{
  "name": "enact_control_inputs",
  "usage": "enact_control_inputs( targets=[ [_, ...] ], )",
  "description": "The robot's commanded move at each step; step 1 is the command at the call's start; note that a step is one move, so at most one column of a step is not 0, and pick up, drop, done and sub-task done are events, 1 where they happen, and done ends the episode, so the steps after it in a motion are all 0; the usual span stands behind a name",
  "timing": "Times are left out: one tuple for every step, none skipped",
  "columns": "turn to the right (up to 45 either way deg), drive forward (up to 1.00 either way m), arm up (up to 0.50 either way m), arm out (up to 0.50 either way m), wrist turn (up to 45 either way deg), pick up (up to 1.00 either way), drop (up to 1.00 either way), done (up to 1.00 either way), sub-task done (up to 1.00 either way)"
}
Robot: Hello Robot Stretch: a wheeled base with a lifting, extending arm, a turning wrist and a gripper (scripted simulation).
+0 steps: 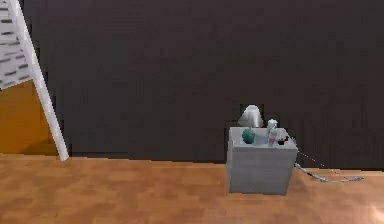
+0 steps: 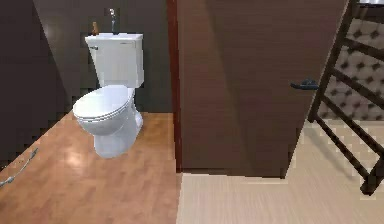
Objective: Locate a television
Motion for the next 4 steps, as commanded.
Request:
enact_control_inputs(
  targets=[
    [0.0,0.35,0.00,0.00,0.0,0.00,0.00,0.00,0.00],
    [-27.0,0.00,0.00,0.00,0.0,0.00,0.00,0.00,0.00],
    [0.0,0.45,0.00,0.00,0.0,0.00,0.00,0.00,0.00],
    [-45.0,0.00,0.00,0.00,0.0,0.00,0.00,0.00,0.00]
  ],
)
